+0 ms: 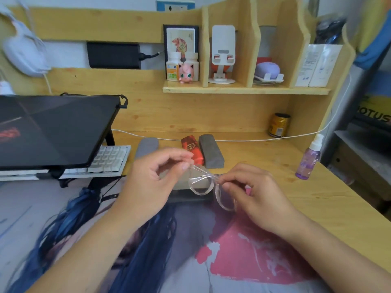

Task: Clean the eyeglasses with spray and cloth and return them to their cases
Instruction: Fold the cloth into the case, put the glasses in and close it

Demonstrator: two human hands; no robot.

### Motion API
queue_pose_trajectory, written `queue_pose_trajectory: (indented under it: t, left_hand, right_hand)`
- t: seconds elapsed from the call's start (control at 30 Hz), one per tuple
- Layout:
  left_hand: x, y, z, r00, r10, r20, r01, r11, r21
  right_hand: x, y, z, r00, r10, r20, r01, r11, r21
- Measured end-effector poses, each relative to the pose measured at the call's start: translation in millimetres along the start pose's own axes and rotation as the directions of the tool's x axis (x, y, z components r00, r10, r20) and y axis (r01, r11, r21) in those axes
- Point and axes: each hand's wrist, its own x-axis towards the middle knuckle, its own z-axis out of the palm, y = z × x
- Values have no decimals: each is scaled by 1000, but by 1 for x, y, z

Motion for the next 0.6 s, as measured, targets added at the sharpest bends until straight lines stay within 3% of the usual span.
queue_pose_trajectory:
  t: [0.07, 0.13, 0.2, 0.27, 0.33, 0.43, 0.6]
  left_hand:
    - [6, -16, -19, 992, -9, -123, 31, 983, 179]
    - [8, -40, -44, 971, -115, -212, 197, 885, 423]
    - [4, -58, -57, 912, -379, -161, 404, 753, 519]
    - [0, -65, -56, 823, -567, -41, 513, 709, 484]
    - [-3, -63, -49, 804, -592, 58, 502, 727, 468]
    - [-6, -59, -45, 818, -540, 198, 352, 742, 570]
    - [-7, -60, -45, 817, -443, 370, 285, 867, 409]
  right_hand:
    - [1, 2, -5, 997, -25, -77, 20, 998, -65]
    - [3, 8, -9, 986, -59, -158, 36, 989, -146]
    - [3, 14, -12, 973, -75, -220, 27, 976, -215]
    - [5, 18, -12, 962, -79, -261, 12, 969, -248]
    - [5, 18, -11, 955, -79, -287, 6, 969, -247]
    - [7, 18, -11, 951, -25, -308, -38, 980, -197]
    - [13, 13, -18, 934, 160, -320, -141, 987, 83]
